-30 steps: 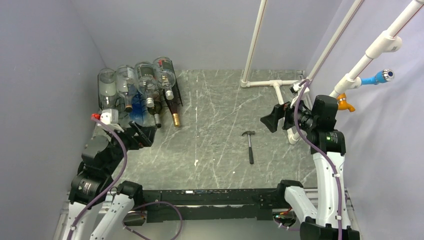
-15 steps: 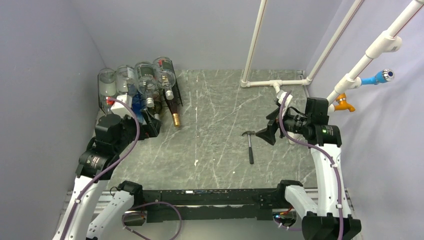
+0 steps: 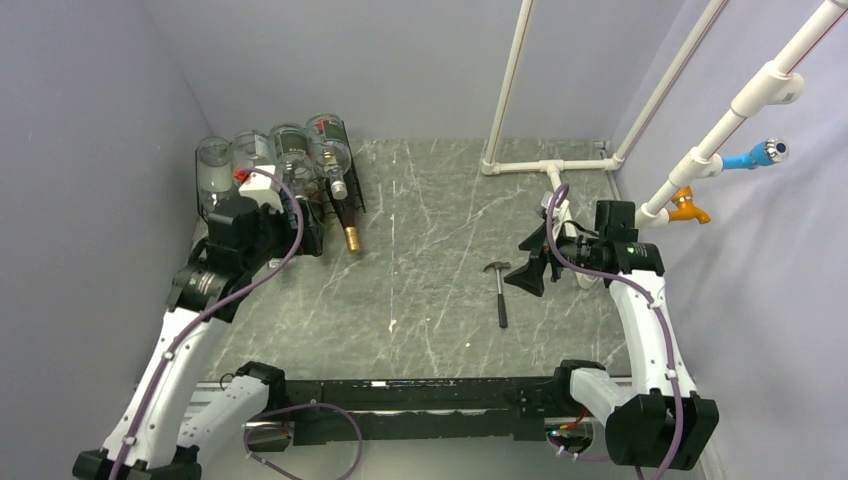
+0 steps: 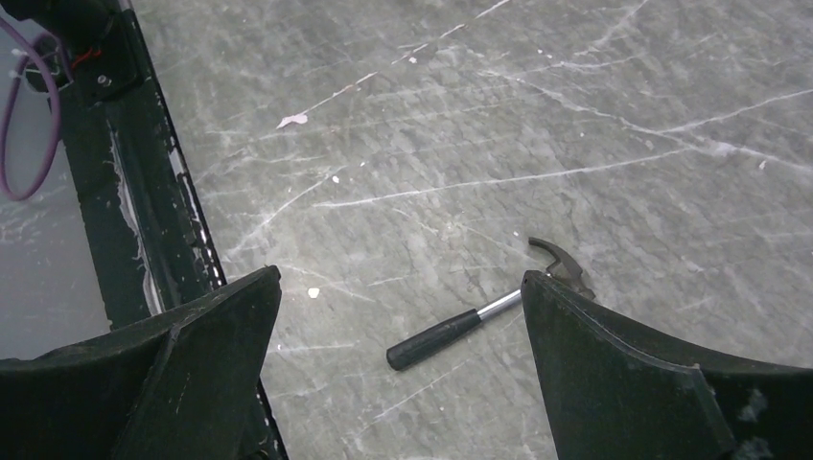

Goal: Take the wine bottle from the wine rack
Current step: Pick up the wine bottle from the wine rack.

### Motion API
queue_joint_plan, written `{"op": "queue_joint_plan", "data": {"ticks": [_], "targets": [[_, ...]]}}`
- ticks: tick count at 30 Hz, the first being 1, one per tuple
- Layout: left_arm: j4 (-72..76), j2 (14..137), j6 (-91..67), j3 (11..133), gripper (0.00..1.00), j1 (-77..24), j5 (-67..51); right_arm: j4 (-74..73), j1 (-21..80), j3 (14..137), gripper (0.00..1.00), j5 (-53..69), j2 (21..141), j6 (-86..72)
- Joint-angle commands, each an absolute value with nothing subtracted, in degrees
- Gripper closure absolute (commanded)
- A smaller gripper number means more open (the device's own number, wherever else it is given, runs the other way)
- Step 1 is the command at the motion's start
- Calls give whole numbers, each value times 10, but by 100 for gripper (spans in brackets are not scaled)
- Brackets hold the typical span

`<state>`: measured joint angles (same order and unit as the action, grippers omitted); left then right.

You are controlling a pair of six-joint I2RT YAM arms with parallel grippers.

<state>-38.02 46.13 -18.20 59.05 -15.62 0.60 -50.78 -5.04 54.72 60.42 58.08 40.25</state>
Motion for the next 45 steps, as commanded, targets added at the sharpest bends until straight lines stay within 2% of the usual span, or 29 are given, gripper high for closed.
{"op": "queue_joint_plan", "data": {"ticks": [1, 14, 19, 29, 36, 39, 45], "targets": [[-350, 511, -142, 635, 1, -144, 50, -474, -48, 532, 0, 635, 578, 431], [-307, 645, -93, 686, 1, -3, 29, -461, -28, 513, 0, 614, 582, 431], [-282, 663, -85, 676, 1, 87, 21, -459, -20, 513, 0, 606, 587, 429], [-216, 707, -63, 632, 9, 183, 5, -456, 16, 512, 0, 592, 597, 424], [-188, 759, -73, 614, 16, 247, -86, -447, 46, 508, 0, 564, 595, 420], [-171, 789, -70, 611, 24, 263, -141, -445, 64, 508, 0, 557, 595, 417], [-143, 810, -49, 597, 26, 272, -175, -445, 88, 507, 0, 547, 591, 418]]}}
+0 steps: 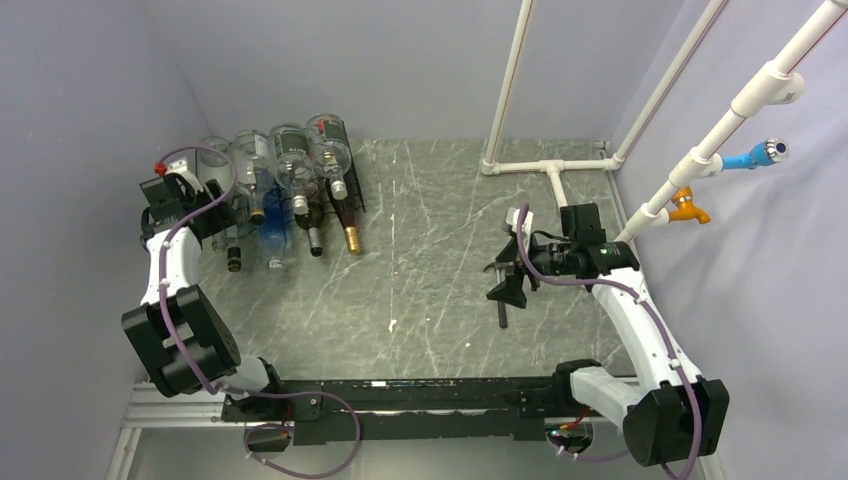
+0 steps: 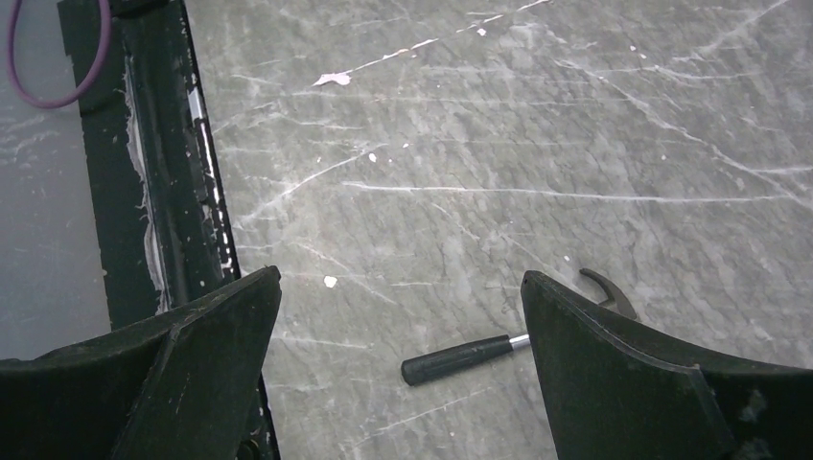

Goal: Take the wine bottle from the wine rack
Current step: Pick up the wine bottle from the wine rack.

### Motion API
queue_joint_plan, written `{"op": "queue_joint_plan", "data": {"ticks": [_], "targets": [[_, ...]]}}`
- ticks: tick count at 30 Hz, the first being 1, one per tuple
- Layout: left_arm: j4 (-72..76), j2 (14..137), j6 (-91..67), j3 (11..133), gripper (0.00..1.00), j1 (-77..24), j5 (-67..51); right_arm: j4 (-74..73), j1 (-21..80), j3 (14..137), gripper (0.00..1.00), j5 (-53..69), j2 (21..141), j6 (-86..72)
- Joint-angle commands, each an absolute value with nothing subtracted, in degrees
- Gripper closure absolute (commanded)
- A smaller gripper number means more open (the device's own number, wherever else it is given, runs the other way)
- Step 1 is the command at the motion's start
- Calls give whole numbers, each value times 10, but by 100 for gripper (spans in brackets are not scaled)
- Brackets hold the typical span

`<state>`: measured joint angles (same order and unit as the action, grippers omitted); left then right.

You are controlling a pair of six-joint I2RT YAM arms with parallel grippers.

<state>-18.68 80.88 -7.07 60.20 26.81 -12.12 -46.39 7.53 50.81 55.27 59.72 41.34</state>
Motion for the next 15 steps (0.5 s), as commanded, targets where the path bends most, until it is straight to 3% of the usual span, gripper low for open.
{"op": "queue_joint_plan", "data": {"ticks": [1, 15], "targets": [[-140, 811, -46, 595, 27, 272, -179, -446, 91, 508, 0, 545, 591, 418], [-114, 851, -32, 581, 36, 276, -219, -446, 101, 509, 0, 540, 588, 417]]}}
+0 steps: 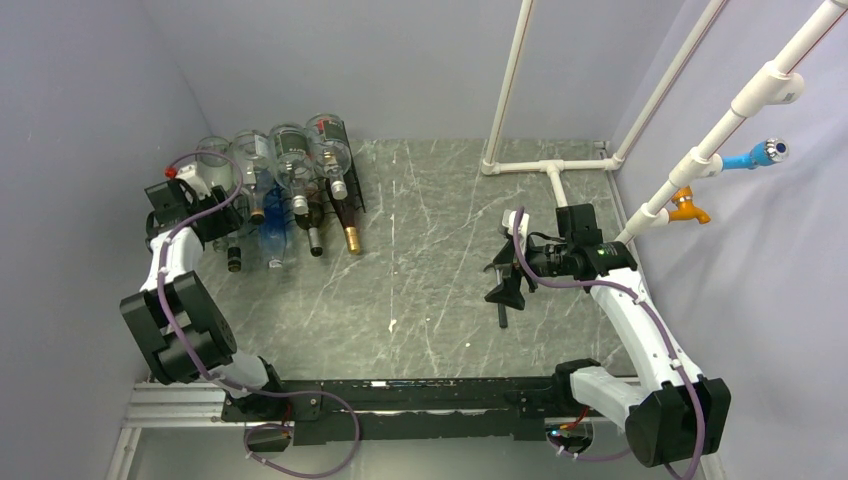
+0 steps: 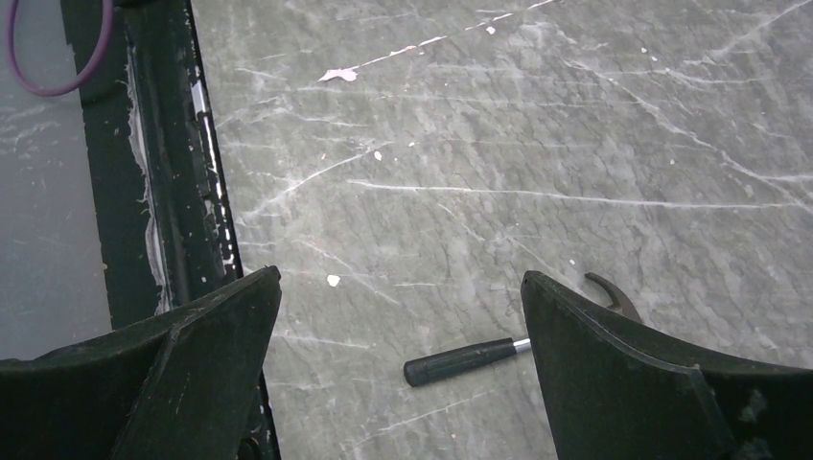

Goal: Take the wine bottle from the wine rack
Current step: Pick up the wine bottle from the wine rack.

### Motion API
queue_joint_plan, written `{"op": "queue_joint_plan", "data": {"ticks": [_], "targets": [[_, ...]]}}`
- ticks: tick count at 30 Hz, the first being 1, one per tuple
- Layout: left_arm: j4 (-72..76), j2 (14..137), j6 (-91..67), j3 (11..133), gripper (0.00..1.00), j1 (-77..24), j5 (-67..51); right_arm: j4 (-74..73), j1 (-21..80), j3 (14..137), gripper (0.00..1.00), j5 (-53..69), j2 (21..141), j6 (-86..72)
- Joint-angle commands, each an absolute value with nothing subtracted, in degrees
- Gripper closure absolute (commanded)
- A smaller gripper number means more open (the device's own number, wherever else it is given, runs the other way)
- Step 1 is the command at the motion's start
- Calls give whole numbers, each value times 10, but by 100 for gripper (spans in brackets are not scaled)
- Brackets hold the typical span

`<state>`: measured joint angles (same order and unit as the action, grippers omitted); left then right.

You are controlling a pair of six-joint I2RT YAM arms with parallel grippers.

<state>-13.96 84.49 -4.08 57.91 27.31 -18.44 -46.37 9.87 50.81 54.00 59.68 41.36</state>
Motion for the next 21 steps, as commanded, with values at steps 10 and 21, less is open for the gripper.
{"op": "queue_joint_plan", "data": {"ticks": [10, 21], "targets": [[-114, 859, -29, 585, 50, 282, -231, -446, 101, 509, 0, 539, 588, 418], [-103, 803, -43, 575, 100, 282, -221, -446, 101, 507, 0, 537, 586, 418]]}}
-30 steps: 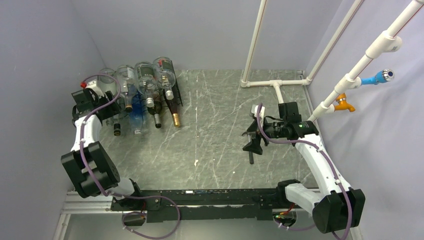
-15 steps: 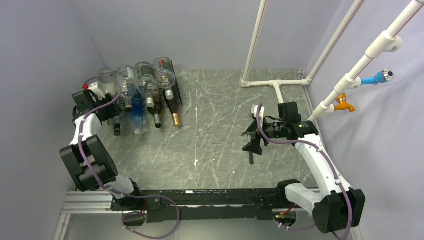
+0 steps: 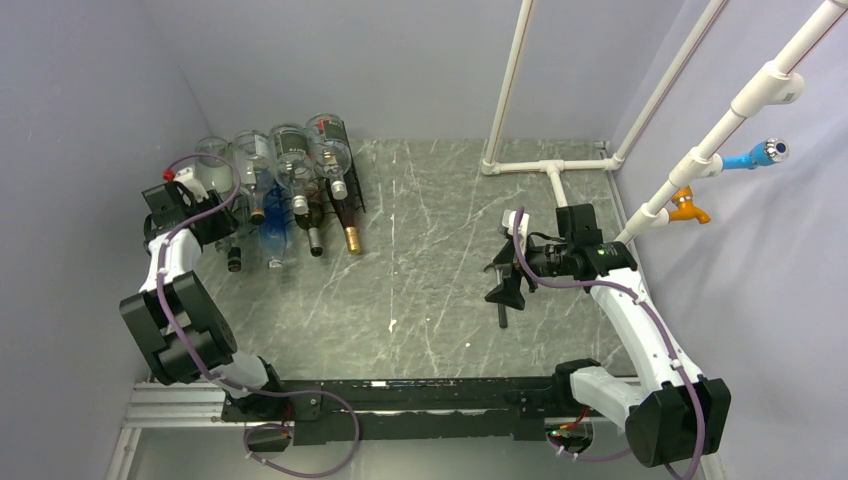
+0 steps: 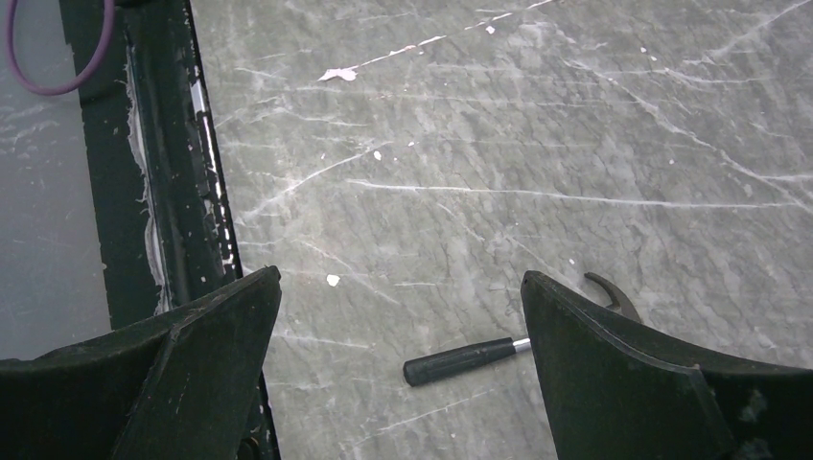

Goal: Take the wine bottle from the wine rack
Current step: Pick up the wine bottle from the wine rack.

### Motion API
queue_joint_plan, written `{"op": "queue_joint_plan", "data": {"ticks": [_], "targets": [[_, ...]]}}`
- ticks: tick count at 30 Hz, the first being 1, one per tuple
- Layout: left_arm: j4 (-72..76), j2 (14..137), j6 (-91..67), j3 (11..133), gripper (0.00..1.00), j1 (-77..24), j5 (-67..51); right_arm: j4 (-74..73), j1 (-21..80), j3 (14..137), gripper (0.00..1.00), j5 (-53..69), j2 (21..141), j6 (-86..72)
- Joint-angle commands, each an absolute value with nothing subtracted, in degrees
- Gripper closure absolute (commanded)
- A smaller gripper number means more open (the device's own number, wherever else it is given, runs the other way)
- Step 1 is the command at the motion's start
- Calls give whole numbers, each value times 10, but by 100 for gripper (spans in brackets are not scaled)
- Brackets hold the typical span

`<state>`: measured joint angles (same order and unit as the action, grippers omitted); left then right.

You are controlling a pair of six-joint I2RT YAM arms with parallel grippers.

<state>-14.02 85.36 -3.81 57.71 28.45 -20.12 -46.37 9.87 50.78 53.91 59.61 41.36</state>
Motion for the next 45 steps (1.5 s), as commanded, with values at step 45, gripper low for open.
{"op": "queue_joint_plan", "data": {"ticks": [45], "targets": [[-12, 620, -135, 560, 100, 280, -131, -441, 107, 504, 0, 534, 587, 417]]}}
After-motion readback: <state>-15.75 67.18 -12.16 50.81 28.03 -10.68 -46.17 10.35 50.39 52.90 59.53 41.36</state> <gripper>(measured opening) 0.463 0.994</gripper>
